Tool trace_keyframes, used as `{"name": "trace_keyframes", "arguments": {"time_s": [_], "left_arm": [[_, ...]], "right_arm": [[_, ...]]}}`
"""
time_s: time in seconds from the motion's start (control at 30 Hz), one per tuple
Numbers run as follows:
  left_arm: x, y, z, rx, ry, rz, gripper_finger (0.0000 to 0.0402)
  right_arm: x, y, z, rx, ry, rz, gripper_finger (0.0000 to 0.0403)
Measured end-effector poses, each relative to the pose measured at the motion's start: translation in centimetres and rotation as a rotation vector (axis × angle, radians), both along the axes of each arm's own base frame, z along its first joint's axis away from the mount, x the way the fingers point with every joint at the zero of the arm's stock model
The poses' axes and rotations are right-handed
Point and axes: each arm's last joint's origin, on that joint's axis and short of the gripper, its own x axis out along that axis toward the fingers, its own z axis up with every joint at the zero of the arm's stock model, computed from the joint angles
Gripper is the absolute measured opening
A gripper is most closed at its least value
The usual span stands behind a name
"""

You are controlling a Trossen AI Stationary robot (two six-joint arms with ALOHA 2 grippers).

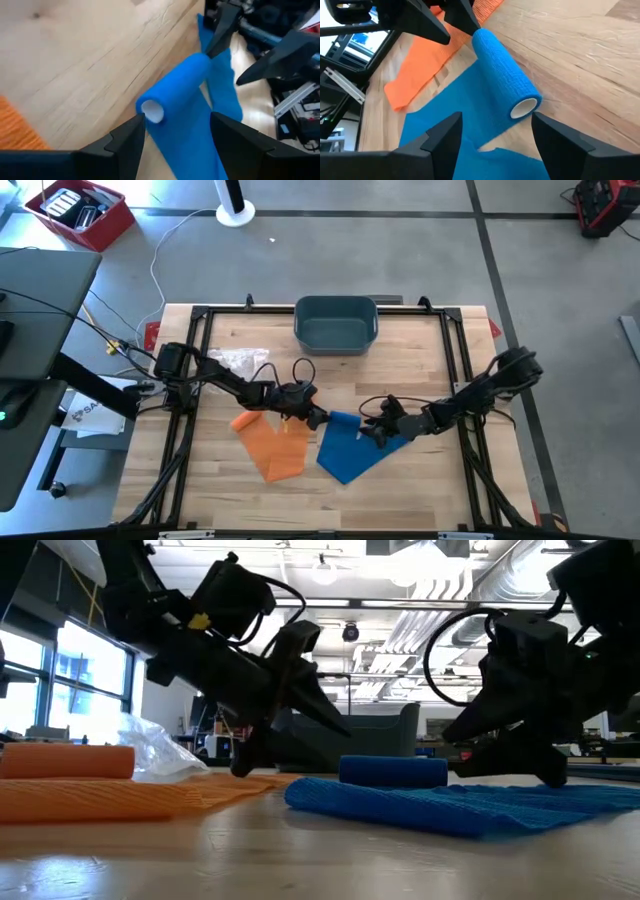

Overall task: Roll bandage
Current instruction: Roll the blue bandage

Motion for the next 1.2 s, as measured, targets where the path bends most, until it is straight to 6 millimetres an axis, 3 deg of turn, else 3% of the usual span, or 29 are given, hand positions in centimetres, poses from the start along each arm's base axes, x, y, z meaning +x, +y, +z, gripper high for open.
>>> {"name": "trace_keyframes", "arguments": {"time_s": [0.33,0.83,0.97,1.2], "left_arm": [[0.5,-0.5,-0.5,0.06,-0.031,0.013,0.0218],[0.6,-1.4,-0.1,0.085,-0.076,0.0,0.0218],[0.6,-2.0,0.0,0.113,-0.083,-0.03,0.0218],[0.9,-2.9,0.4,0.156,-0.099,-0.071,0.0217]], "right_arm": [[1.0,0.2,-0.3,0.003,-0.048,0.018,0.0231],[1.8,0.5,-0.4,-0.083,0.025,0.047,0.0222],[1.7,0.4,-0.4,-0.15,0.025,0.047,0.0174],[2.0,0.8,0.4,-0.296,-0.036,0.14,0.0025]]}}
